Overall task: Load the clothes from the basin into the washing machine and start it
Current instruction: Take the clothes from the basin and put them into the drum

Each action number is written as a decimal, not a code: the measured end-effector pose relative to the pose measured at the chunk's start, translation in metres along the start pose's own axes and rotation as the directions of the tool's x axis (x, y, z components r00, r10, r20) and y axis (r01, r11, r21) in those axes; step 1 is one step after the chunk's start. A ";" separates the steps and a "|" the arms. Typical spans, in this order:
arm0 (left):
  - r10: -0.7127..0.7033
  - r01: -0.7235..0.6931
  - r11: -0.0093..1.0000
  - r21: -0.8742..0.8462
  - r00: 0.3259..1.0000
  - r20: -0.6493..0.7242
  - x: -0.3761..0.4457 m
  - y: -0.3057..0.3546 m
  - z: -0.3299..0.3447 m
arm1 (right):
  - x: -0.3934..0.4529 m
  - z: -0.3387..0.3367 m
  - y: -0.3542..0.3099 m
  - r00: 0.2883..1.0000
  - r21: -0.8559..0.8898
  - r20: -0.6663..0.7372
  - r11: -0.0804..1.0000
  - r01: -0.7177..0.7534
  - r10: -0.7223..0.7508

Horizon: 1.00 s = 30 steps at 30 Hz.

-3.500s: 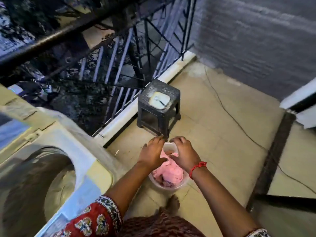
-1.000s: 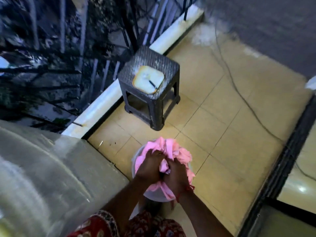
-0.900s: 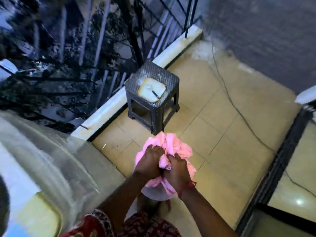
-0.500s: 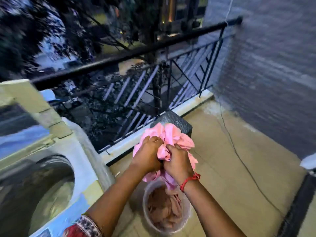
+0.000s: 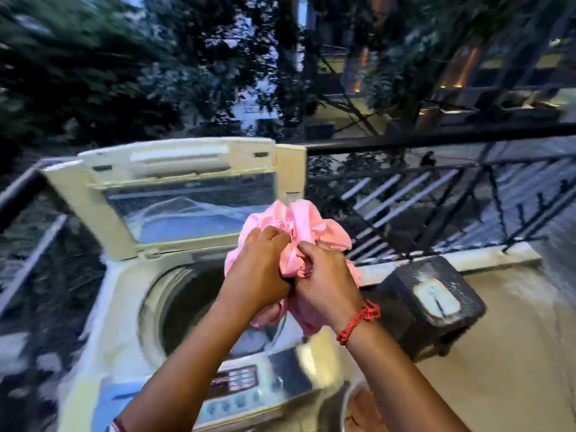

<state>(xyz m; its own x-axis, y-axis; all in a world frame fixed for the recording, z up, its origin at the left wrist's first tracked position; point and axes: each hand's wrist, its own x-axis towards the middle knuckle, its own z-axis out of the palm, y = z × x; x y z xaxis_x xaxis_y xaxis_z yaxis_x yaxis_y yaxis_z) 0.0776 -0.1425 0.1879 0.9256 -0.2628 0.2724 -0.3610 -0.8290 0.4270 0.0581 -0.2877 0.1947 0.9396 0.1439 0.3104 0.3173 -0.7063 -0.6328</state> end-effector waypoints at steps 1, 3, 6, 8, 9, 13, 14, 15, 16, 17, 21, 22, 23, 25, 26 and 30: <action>-0.028 0.028 0.999 0.024 0.999 -0.015 -0.006 -0.022 -0.011 | 0.009 0.018 -0.017 0.999 0.020 0.019 0.999 0.028 -0.029; -0.085 0.088 0.993 0.078 0.996 -0.032 -0.019 -0.062 -0.031 | 0.023 0.053 -0.043 0.996 0.071 0.061 0.996 0.063 -0.067; -0.189 0.192 0.977 0.096 0.981 -0.040 -0.038 -0.119 -0.052 | 0.040 0.113 -0.071 0.985 0.136 0.141 0.987 0.082 -0.101; -0.237 0.239 0.967 0.093 0.971 -0.027 -0.049 -0.146 -0.059 | 0.047 0.145 -0.081 0.974 0.159 0.203 0.985 0.066 -0.098; -0.261 0.262 0.961 0.087 0.965 -0.015 -0.054 -0.159 -0.060 | 0.049 0.159 -0.085 0.969 0.167 0.232 0.985 0.051 -0.089; -0.330 0.325 0.943 0.072 0.942 0.061 -0.065 -0.192 -0.051 | 0.053 0.195 -0.086 0.944 0.156 0.326 0.988 0.007 -0.058; -0.343 0.338 0.939 0.066 0.936 0.085 -0.066 -0.198 -0.046 | 0.054 0.202 -0.083 0.937 0.139 0.346 0.990 0.002 -0.051; -0.355 0.350 0.935 0.064 0.929 0.101 -0.066 -0.202 -0.041 | 0.056 0.206 -0.080 0.930 0.118 0.364 0.993 0.001 -0.044; -0.372 0.368 0.928 0.057 0.922 0.111 -0.066 -0.205 -0.036 | 0.057 0.211 -0.076 0.922 0.095 0.385 0.995 0.000 -0.037; -0.390 0.387 0.921 0.048 0.914 0.116 -0.066 -0.206 -0.032 | 0.059 0.214 -0.072 0.913 0.071 0.407 0.997 0.000 -0.029; -0.416 0.413 0.909 0.054 0.896 0.157 -0.061 -0.203 -0.019 | 0.066 0.225 -0.053 0.874 0.021 0.485 1.000 0.011 -0.020; -0.420 0.417 0.907 0.056 0.890 0.178 -0.061 -0.204 -0.014 | 0.067 0.228 -0.048 0.863 0.015 0.506 1.000 0.010 -0.016; -0.423 0.420 0.905 0.059 0.884 0.199 -0.061 -0.206 -0.010 | 0.067 0.231 -0.044 0.852 0.009 0.523 1.000 0.007 -0.011; -0.449 0.448 0.892 0.059 0.864 0.231 -0.060 -0.213 0.003 | 0.068 0.238 -0.036 0.835 0.000 0.550 1.000 -0.011 0.009; -0.464 0.463 0.884 0.064 0.852 0.240 -0.060 -0.217 0.009 | 0.067 0.241 -0.032 0.832 0.003 0.555 1.000 -0.029 0.022; -0.500 0.504 0.861 0.066 0.813 0.298 -0.066 -0.228 0.036 | 0.065 0.255 -0.011 0.797 -0.002 0.601 0.998 -0.063 0.052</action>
<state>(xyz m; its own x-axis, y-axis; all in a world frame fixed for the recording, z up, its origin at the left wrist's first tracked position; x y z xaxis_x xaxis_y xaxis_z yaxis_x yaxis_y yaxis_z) 0.1029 0.0460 0.0416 0.9672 0.0534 -0.2485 0.1636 -0.8790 0.4479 0.1487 -0.0941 0.0407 0.8428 0.4949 -0.2116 0.2568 -0.7152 -0.6500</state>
